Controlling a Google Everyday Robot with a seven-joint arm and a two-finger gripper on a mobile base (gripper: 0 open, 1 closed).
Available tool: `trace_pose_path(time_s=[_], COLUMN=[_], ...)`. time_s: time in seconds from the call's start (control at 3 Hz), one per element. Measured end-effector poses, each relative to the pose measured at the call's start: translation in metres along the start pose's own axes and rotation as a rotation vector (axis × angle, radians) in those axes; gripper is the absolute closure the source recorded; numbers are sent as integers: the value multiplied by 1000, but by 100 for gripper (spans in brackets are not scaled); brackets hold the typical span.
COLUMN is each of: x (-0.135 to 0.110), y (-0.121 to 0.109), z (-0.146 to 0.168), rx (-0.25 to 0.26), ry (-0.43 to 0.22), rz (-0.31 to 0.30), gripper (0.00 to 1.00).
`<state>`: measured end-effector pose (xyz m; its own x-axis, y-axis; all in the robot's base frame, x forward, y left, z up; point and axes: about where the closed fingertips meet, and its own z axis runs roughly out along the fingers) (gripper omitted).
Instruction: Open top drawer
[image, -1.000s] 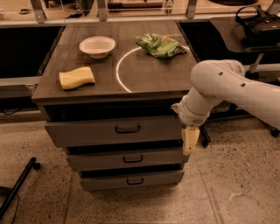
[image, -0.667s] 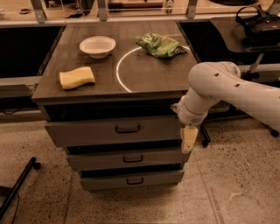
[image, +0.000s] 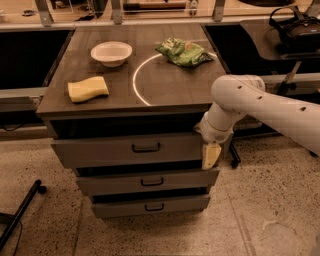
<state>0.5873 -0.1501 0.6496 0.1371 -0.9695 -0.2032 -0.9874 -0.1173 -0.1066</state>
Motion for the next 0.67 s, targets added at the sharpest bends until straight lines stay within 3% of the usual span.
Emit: trace_pose_path(time_s=[0.33,0.67], x=[9,9], y=[35,45], z=[-10,-15], rx=[-48,-58], ry=[7,10], rz=[-3,-6], gripper=[54,77])
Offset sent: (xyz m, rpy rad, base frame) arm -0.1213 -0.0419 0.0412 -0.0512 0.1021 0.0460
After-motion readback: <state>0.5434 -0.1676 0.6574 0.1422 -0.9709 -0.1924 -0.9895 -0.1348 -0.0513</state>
